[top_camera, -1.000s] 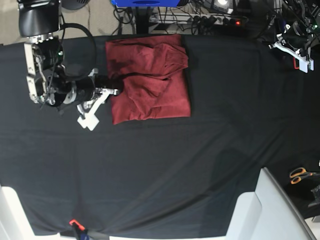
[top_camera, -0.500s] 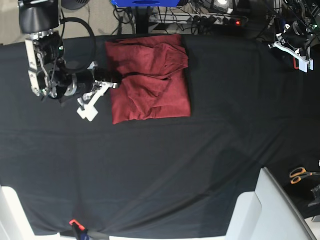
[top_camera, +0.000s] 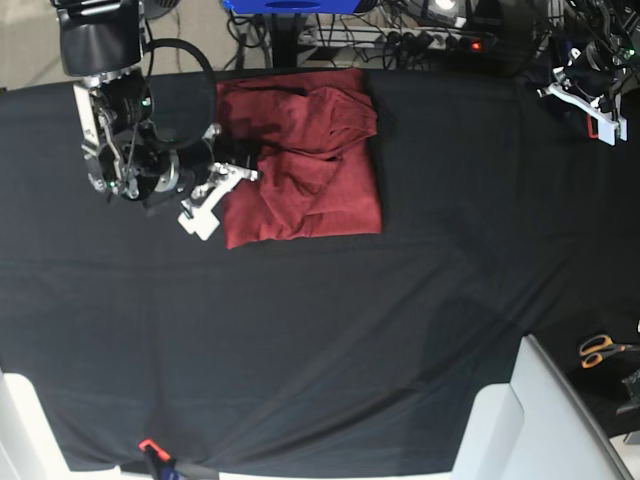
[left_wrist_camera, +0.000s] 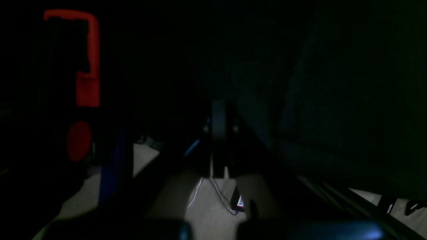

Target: Fold the T-shirt properly

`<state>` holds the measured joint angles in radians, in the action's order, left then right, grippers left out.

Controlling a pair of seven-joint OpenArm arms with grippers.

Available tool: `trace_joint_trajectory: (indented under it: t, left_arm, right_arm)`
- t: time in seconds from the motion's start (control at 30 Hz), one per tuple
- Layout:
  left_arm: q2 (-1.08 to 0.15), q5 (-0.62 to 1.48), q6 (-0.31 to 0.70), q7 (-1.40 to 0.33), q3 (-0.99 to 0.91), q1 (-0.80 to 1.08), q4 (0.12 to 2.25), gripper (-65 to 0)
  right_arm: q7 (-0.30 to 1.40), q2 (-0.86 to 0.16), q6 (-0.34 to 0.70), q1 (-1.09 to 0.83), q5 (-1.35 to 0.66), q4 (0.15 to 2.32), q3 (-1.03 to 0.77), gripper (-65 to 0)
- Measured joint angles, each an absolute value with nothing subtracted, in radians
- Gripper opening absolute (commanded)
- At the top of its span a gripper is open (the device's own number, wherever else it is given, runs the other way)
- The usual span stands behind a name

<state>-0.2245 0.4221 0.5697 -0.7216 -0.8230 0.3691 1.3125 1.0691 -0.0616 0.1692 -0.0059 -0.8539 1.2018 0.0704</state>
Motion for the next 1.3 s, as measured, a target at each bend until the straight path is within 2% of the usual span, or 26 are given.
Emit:
trace_joint_trajectory:
  t: [0.23,0.43,0.87,1.1,1.3]
  left_arm:
    - [-0.227,0.419,0.57,-0.718,-0.823,0.37,1.29,-65.0]
    - [-0.228,0.419,0.57,-0.718,-0.823,0.368,1.29,-65.0]
    - [-0.227,0.419,0.57,-0.718,-0.823,0.369,1.29,-65.0]
    - [-0.227,0.419,0.57,-0.718,-0.823,0.369,1.29,-65.0]
    - [-0.226,0.419,0.57,-0.718,-0.823,0.369,1.29,-65.0]
  right_arm:
    - [1.047,-0.076,0.169,0.007,-0.854,1.191,0.07,-64.2]
    - [1.057,-0.021,0.167,0.014,-0.853,1.189,0.072,-64.2]
    - [1.046,-0.006,0.171,0.076,-0.852,1.084,0.07,-64.2]
    - [1.039,0.06,0.165,0.121,-0.853,1.08,0.07,-64.2]
    - [1.03,0.072,0.164,0.189,-0.859,1.032,0.199,-64.2]
